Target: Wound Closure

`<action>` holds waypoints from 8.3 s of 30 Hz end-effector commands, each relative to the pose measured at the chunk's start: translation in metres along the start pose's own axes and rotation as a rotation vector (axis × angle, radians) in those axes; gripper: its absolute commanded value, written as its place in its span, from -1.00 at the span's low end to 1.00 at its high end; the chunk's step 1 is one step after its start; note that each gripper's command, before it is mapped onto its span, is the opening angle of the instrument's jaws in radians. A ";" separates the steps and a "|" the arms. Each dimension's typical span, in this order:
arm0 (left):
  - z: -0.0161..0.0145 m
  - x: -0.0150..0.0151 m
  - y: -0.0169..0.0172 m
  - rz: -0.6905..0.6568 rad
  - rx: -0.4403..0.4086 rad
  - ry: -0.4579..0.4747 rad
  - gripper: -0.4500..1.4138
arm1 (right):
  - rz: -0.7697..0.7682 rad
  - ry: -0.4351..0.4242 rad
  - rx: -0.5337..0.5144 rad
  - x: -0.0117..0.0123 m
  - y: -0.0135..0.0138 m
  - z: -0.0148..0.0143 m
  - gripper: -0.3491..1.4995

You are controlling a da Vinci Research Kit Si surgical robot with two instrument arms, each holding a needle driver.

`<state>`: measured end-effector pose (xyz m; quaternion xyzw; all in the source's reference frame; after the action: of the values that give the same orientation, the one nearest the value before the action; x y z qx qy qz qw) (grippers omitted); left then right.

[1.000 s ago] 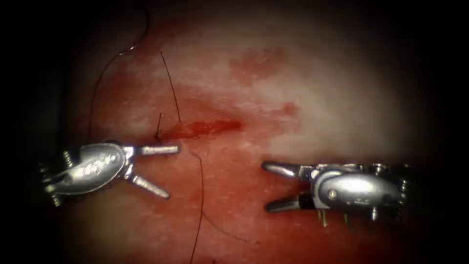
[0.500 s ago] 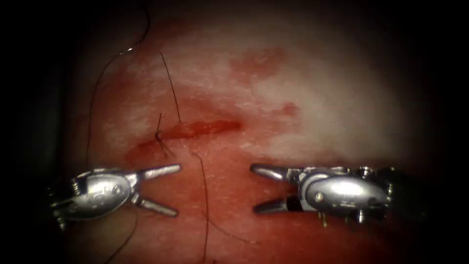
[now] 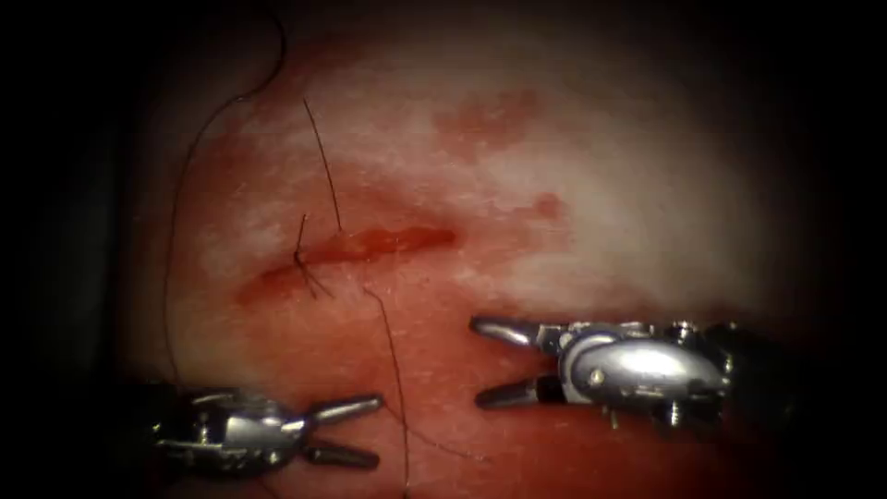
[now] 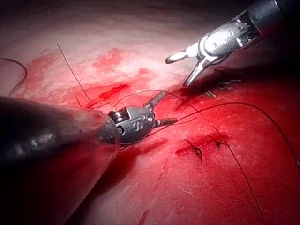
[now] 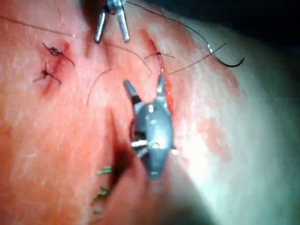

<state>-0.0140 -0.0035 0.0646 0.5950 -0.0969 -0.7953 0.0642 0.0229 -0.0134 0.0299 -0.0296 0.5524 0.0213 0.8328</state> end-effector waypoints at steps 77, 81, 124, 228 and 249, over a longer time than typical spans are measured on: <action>0.0016 0.0008 -0.0075 0.136 -0.085 0.100 -1.00 | -0.151 0.151 0.063 0.0042 0.0023 0.0088 0.60; 0.0015 0.0008 -0.0075 0.136 -0.085 0.101 -1.00 | -0.213 0.118 0.153 0.0040 0.0020 0.0089 -0.67; 0.0028 0.0028 -0.0072 0.137 0.109 0.120 -0.17 | 0.106 0.048 0.171 -0.0056 0.0139 0.0100 -1.00; -0.0074 -0.0029 -0.0094 0.348 0.186 -0.194 -1.00 | 0.381 0.277 0.077 -0.0066 0.0158 0.0040 -0.36; -0.0066 -0.0020 -0.0093 0.382 0.166 -0.153 -1.00 | 0.299 0.208 0.193 -0.0113 0.0163 0.0182 -1.00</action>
<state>-0.0064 0.0055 0.0619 0.5069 -0.2777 -0.8007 0.1577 0.0331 0.0040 0.0466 0.1323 0.6325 0.0894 0.7579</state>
